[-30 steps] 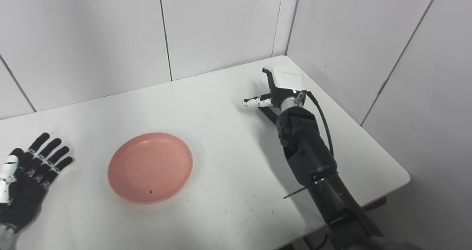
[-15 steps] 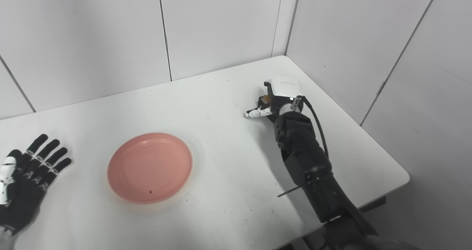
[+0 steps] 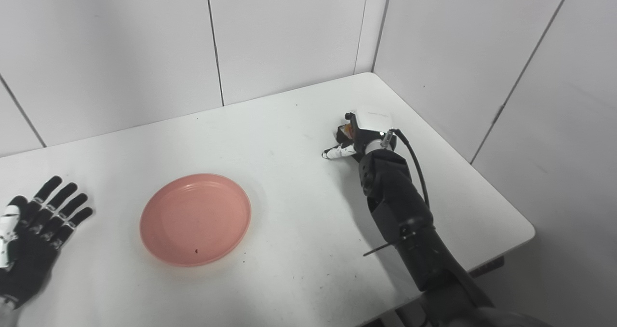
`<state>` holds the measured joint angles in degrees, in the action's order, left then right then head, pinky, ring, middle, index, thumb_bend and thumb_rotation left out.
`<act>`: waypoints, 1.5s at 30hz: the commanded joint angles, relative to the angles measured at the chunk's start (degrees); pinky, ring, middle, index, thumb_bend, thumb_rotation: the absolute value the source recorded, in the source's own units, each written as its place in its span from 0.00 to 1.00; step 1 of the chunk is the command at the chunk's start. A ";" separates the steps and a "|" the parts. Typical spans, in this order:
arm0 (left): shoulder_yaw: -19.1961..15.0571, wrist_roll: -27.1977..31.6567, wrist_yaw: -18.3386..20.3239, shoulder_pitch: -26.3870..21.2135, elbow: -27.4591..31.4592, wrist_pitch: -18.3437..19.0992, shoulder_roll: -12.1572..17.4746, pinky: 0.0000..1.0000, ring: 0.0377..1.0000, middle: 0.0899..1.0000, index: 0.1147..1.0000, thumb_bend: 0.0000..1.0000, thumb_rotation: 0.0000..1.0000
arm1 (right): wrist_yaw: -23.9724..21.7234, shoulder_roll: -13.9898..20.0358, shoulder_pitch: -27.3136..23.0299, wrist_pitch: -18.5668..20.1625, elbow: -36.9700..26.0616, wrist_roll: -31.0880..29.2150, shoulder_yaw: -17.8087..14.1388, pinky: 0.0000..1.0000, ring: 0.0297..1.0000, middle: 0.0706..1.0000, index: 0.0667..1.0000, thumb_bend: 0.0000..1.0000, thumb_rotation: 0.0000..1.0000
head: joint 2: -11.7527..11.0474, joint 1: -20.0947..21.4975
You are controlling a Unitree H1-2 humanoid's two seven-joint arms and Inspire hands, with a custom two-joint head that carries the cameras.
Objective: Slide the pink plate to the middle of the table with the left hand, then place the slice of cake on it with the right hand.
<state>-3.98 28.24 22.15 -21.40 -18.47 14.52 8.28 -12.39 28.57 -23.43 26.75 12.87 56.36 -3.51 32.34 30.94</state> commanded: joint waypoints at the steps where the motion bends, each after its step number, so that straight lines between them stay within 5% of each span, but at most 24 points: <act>1: 0.43 -2.24 -2.04 2.45 -2.24 4.26 0.72 0.84 0.86 0.87 0.86 0.43 0.89 | 4.79 2.05 -2.13 -0.52 -0.46 -1.52 -0.63 0.61 0.78 0.82 0.77 0.79 0.39 | 0.16 -0.09; 3: 0.46 -2.31 -1.98 2.41 -2.44 4.07 0.76 0.84 0.86 0.87 0.86 0.43 0.90 | 9.04 1.84 -2.21 -2.21 0.89 -3.92 -1.21 0.44 0.54 0.60 0.67 0.77 0.20 | 0.16 -0.09; 4: 0.51 -2.40 -1.93 2.40 -2.53 3.95 0.79 0.84 0.86 0.87 0.86 0.43 0.90 | 11.25 1.93 -2.30 -3.53 2.11 -5.47 -1.49 0.41 0.51 0.57 0.66 0.77 0.19 | 0.16 -0.09; 5: 0.56 -2.47 -1.86 2.39 -2.66 3.78 0.82 0.84 0.86 0.87 0.86 0.43 0.91 | 12.32 2.02 -2.36 -3.86 2.54 -6.55 -1.54 0.35 0.43 0.50 0.54 0.62 0.16 | 0.16 -0.09; 8: 0.53 -2.28 -1.63 2.38 -2.77 3.74 0.82 0.84 0.85 0.87 0.86 0.43 0.91 | 13.77 2.67 -2.51 -3.85 3.29 -8.81 -1.04 0.31 0.38 0.39 0.50 0.53 0.02 | 0.22 -0.38; 25: 0.76 -2.55 -2.03 2.84 -0.83 4.57 0.64 0.86 0.87 0.89 0.88 0.44 0.89 | 14.75 5.30 -3.16 -1.26 5.56 -14.58 1.32 0.31 0.38 0.40 0.50 0.52 0.00 | 0.52 -0.72; 35: 1.29 -2.91 -1.76 2.91 -0.73 4.03 0.24 0.87 0.88 0.90 0.90 0.44 0.91 | 13.01 5.32 -2.70 0.10 0.45 -14.20 1.44 0.29 0.35 0.39 0.50 0.52 0.00 | 0.49 -2.05; 45: 2.27 -4.36 -3.00 3.50 0.92 4.27 -1.03 0.89 0.90 0.92 0.91 0.42 0.97 | 6.67 3.95 -3.18 0.16 -8.85 -8.87 1.06 0.27 0.34 0.38 0.51 0.52 0.00 | 0.51 -4.88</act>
<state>-2.62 25.72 20.68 -20.27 -15.80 14.70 7.48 -5.76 31.75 -24.39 26.85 7.62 45.68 -1.56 32.78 26.72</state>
